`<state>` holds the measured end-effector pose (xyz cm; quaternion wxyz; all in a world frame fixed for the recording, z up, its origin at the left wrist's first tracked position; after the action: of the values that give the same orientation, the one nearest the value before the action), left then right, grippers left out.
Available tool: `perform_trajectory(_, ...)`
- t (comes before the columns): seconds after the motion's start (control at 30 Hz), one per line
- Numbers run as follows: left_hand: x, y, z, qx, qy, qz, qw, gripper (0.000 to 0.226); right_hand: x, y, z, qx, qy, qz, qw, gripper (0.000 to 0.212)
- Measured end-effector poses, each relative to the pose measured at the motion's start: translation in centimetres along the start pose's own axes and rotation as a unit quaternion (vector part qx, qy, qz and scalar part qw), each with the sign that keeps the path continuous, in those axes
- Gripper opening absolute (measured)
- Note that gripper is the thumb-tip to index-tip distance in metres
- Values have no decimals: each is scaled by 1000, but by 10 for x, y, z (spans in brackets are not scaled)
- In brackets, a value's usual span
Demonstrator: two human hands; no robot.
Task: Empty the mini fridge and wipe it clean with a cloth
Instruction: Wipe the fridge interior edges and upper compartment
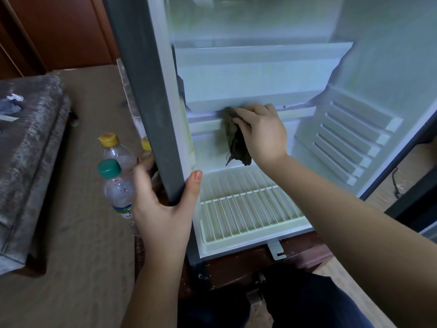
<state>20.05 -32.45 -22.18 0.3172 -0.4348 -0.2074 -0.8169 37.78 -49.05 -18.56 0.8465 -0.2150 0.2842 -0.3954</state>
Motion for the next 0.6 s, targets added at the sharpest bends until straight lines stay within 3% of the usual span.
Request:
perform_trajectory(0.27, 5, 0, -1, 5, -11, -12, 1000, 54, 15, -17, -2, -134, 98, 56, 985, 23)
perform_trajectory(0.37, 6, 1, -2, 2, -16, -10, 1000, 55, 18, -21, -4, -185, 161, 76, 966, 45)
perform_trajectory(0.5, 4, 0, -3, 3, -28, -7, 1000, 60, 25, -29, -1, -134, 240, 175, 945, 37)
perform_trajectory(0.6, 3, -1, -3, 7, -29, -9, 999, 60, 17, -34, 8, -63, 213, 205, 953, 29)
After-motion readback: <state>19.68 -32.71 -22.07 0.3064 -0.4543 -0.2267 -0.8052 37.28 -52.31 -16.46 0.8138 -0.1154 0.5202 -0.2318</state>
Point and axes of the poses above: each hand's wrist, its own z-axis towards the middle knuckle, its own y-axis out of the palm, x = y × z, the point moved 7 cm from there along z, towards the middle knuckle, and after that the axes turned 3 degrees about x, right-handed, at the moved point
